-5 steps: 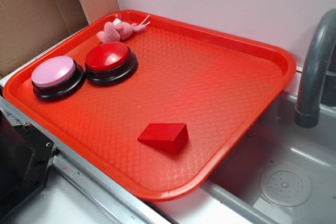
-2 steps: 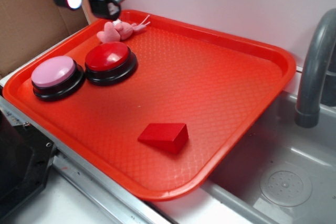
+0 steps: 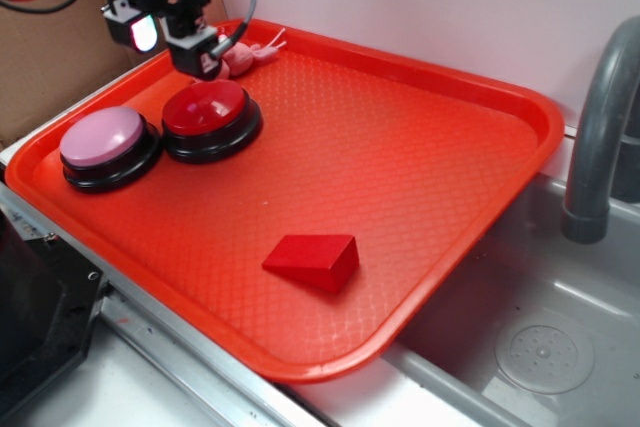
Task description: Push the red button.
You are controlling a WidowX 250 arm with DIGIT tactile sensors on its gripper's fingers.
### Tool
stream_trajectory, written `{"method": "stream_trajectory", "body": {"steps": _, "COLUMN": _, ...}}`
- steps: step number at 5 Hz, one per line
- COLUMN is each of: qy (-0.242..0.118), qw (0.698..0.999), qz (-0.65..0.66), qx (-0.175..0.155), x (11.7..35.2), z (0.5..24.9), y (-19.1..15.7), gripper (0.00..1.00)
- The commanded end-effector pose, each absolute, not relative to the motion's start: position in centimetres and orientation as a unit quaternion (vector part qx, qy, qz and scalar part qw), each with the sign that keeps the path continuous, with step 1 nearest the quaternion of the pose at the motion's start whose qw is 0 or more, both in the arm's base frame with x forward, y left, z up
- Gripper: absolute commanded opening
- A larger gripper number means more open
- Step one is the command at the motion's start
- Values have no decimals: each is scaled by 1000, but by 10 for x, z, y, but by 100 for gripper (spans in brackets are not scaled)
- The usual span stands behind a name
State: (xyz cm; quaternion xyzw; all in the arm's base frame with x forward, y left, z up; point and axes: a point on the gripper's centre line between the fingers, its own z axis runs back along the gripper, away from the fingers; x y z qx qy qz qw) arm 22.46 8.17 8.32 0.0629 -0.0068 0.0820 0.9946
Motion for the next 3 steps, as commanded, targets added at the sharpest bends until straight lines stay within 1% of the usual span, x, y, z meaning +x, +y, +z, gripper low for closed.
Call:
{"method": "stream_trajectory", "body": {"steps": 1, "qy": -40, "qw": 995, "qz": 80, "qx": 49, "x": 241, "z": 62, "y": 85, "gripper": 100}}
{"method": "stream_trajectory", "body": {"steps": 2, "qy": 1, "qw": 996, "qz": 71, "qx": 53, "x": 240, "z": 61, "y": 79, "gripper": 100}}
{"method": "stream_trajectory", "body": {"steps": 3, "qy": 18, "qw": 997, "qz": 44, "qx": 65, "x": 239, "z": 86, "y": 76, "gripper": 100}}
